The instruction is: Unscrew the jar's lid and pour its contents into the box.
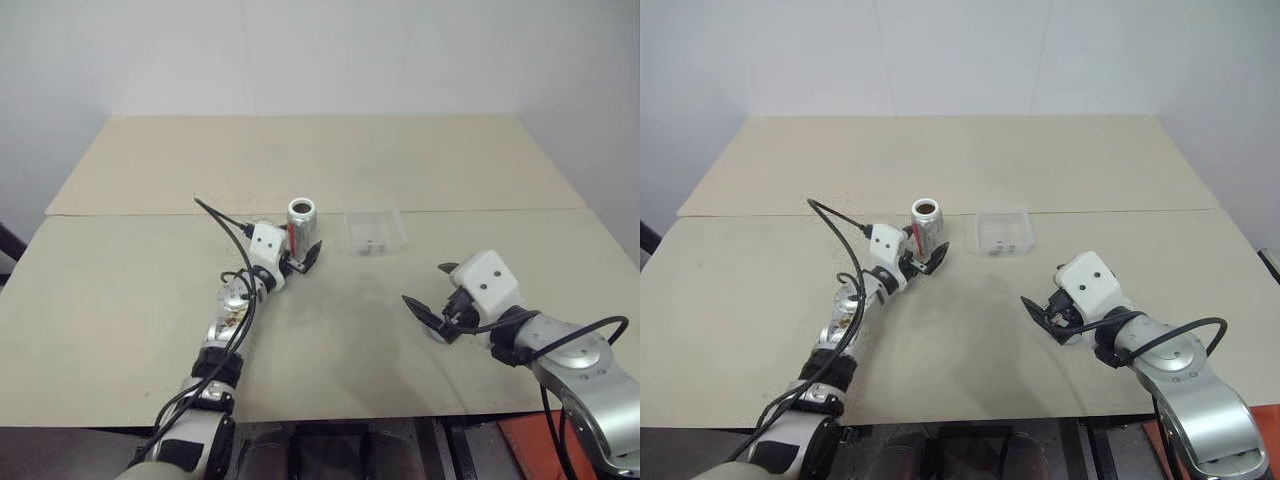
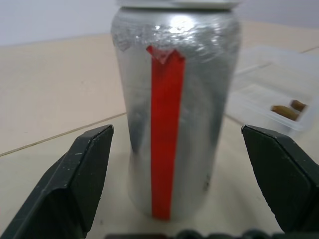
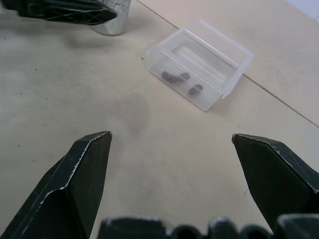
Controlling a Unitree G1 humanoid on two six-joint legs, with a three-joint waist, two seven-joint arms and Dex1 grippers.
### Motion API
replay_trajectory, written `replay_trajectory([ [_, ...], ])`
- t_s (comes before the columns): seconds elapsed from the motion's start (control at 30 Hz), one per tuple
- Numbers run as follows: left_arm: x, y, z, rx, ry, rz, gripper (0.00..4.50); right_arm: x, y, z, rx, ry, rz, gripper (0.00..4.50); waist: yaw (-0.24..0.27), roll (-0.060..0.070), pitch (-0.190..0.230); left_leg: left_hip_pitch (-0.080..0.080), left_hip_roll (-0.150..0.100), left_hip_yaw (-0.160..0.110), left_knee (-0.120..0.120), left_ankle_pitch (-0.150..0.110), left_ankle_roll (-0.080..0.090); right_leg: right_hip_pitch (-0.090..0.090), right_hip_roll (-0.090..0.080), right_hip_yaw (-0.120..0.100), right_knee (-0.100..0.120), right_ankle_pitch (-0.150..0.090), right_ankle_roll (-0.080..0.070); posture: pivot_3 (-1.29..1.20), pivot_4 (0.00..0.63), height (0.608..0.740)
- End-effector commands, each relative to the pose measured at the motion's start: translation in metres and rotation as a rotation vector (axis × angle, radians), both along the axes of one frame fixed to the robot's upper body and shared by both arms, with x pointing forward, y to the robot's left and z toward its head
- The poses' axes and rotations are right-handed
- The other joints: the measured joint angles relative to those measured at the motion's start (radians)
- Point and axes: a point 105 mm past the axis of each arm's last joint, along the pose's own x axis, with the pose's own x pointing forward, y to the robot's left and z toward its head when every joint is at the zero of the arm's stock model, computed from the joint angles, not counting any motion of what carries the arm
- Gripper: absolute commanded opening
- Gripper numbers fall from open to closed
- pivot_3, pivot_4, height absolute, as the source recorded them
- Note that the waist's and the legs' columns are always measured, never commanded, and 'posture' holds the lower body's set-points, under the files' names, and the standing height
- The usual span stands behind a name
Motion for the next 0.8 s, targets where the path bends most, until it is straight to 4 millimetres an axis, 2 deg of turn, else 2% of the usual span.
replay_trajectory([
  [0.03, -0.012, 0.002, 0.017, 0.034, -0.06, 0.056, 4.46, 0.0, -0.003, 0.014, 0.002, -0.055, 0.0, 4.5, 0.001, 0.0, 0.0, 0.0, 0.0, 0.0, 0.0, 0.0, 0.0, 0.0, 0.0, 0.0, 0.0, 0.0, 0.0, 0.0, 0.15, 0.74],
  [0.2, -0.046, 0.012, 0.021, 0.087, -0.076, 0.043, 4.46, 0.003, -0.003, 0.011, -0.01, -0.033, 0.023, 4.5, 0.0, 0.001, 0.0, 0.0, 0.001, 0.0, 0.0, 0.0, 0.0, 0.0, 0.0, 0.001, 0.0, 0.0, 0.0, 0.0, 0.15, 0.74],
  [0.33, -0.061, 0.038, 0.028, 0.152, -0.061, 0.067, 4.46, 0.003, -0.005, 0.019, -0.016, -0.022, 0.084, 4.5, 0.001, 0.001, -0.001, 0.001, 0.001, 0.0, 0.0, 0.0, 0.0, 0.0, 0.0, 0.002, -0.001, 0.0, -0.001, 0.0, 0.15, 0.74],
  [0.4, -0.073, 0.046, 0.035, 0.198, -0.072, -0.007, 4.46, -0.002, -0.008, 0.025, -0.026, -0.018, 0.152, 4.5, 0.001, 0.001, -0.001, 0.002, 0.002, 0.0, 0.0, 0.0, 0.0, 0.0, 0.0, 0.002, -0.001, 0.0, -0.001, 0.0, 0.15, 0.74],
  [0.53, -0.11, 0.049, 0.047, 0.179, -0.033, -0.246, 4.46, -0.013, -0.028, 0.03, -0.127, -0.023, 0.245, 4.5, 0.002, 0.002, -0.001, 0.002, 0.002, 0.0, -0.001, 0.0, 0.0, 0.0, 0.0, 0.002, -0.001, 0.0, -0.001, 0.0, 0.15, 0.74],
  [0.6, -0.126, 0.052, 0.046, 0.195, -0.003, -0.316, 4.46, -0.015, -0.042, 0.03, -0.181, -0.009, 0.249, 4.5, 0.001, 0.002, -0.001, 0.002, 0.002, 0.0, -0.001, -0.001, 0.001, 0.001, 0.0, 0.002, -0.001, 0.0, -0.001, 0.0, 0.15, 0.74],
  [0.8, -0.149, 0.058, 0.031, 0.238, 0.097, -0.417, 4.46, -0.024, -0.067, 0.031, -0.289, -0.008, 0.284, 4.5, 0.002, 0.002, -0.001, 0.005, 0.002, 0.001, -0.001, 0.0, 0.0, 0.002, 0.0, 0.003, -0.003, -0.001, -0.002, 0.0, 0.15, 0.74],
])
